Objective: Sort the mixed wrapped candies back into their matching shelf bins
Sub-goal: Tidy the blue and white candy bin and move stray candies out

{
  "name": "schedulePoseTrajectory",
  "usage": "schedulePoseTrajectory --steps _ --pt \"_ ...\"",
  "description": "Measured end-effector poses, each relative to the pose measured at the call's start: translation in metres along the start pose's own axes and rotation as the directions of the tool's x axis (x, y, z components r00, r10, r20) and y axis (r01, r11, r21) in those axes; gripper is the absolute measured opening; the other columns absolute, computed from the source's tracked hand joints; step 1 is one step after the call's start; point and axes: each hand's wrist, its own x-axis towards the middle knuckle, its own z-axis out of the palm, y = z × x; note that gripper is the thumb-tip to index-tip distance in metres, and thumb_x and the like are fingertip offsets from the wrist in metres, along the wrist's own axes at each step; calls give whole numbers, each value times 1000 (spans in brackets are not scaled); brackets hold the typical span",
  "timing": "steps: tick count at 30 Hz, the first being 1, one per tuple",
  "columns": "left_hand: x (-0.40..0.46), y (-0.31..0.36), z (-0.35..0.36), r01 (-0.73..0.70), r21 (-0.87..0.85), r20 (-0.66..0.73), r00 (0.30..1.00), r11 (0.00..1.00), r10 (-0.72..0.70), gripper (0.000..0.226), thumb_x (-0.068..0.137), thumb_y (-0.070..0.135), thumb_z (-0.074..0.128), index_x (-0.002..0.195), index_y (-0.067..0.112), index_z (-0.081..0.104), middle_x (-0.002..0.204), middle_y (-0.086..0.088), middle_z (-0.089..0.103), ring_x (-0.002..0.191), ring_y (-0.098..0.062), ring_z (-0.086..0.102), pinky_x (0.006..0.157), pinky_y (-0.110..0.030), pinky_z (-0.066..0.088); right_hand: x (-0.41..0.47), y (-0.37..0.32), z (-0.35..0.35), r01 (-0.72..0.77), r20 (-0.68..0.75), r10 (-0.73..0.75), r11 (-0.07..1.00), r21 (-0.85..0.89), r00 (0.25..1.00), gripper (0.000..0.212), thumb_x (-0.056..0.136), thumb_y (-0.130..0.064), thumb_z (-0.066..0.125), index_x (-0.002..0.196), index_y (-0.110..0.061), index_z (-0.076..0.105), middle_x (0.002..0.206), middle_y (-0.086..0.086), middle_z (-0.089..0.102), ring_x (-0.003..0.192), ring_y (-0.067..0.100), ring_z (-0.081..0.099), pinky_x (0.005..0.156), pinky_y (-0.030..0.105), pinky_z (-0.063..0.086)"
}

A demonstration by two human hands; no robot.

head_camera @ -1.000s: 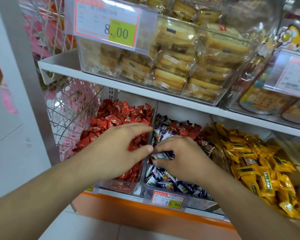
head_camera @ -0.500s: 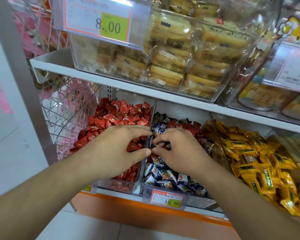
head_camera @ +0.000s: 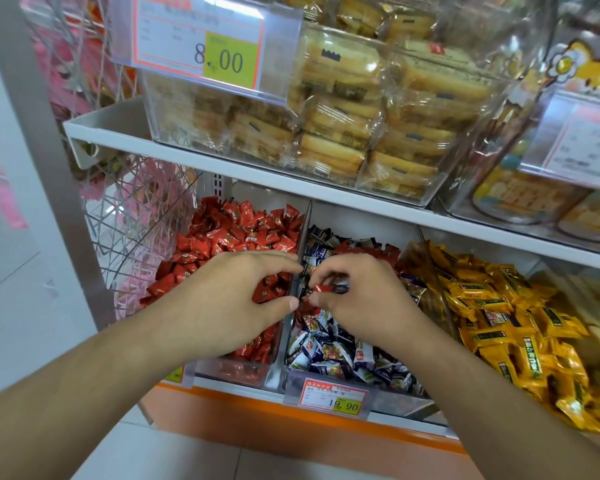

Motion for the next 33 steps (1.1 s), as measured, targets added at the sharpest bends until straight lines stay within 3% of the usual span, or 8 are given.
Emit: schedulePoseTrajectory --steps 4,9,12,15,20,23,28,33 --pt "-2 2 -1 35 -77 -77 996 996 -41 44 93 50 67 136 47 56 128 34 54 104 18 50 93 -8 37 -7 -7 -20 -51 -120 86 961 271 989 13 82 -30 87 88 -32 75 83 -9 72 83 3 68 81 26 55" --pt "-3 10 -4 10 -418 -120 991 908 -66 28 86 38 79 112 44 70 102 17 73 99 -1 68 94 -28 55 -19 -35 -26 -27 -67 76 835 550 995 20 84 -29 84 84 -13 73 74 2 74 67 8 65 72 28 52" --pt "-3 0 -9 44 -392 -202 970 919 -132 21 85 31 82 99 44 74 92 11 74 90 -8 71 91 -39 58 -22 -38 -27 -34 -4 45 800 599 999 12 92 -28 76 88 -18 80 84 -3 78 79 7 72 80 30 57" --pt "-3 -18 -15 183 -238 -256 936 954 -243 21 86 31 80 100 44 71 96 15 72 96 -5 67 96 -38 56 -17 -18 -30 -72 7 75 922 381 997 13 98 -22 69 95 -29 79 97 -14 77 94 0 70 90 26 57" --pt "-4 -11 -12 161 11 -152 976 987 -157 52 95 41 67 145 44 51 148 18 53 130 -12 54 104 -23 40 -6 31 -41 -114 -191 99 991 -73 977 34 94 2 56 117 -20 70 109 -6 70 103 9 65 89 23 54" --pt "2 -1 1 43 55 -79 996 998 -39 57 98 50 58 152 42 43 155 23 43 135 -1 45 104 -8 25 4 40 -44 -156 -151 130 972 -174 980 36 98 -5 58 129 -22 63 118 0 69 110 19 63 84 25 48" --pt "6 -1 11 1 40 -15 1000 999 -1 60 98 56 52 155 45 36 159 27 35 141 3 38 112 -11 23 29 35 -39 -128 -39 121 944 -306 992 51 101 -33 64 149 -34 48 149 2 52 130 25 55 105 32 46" --pt "5 0 9 23 41 -19 1000 999 -22 59 98 57 52 154 47 36 157 28 36 139 2 41 104 -8 24 49 36 -27 -126 60 156 931 -341 986 45 95 -38 71 139 -38 58 133 -3 64 102 17 60 83 24 46"
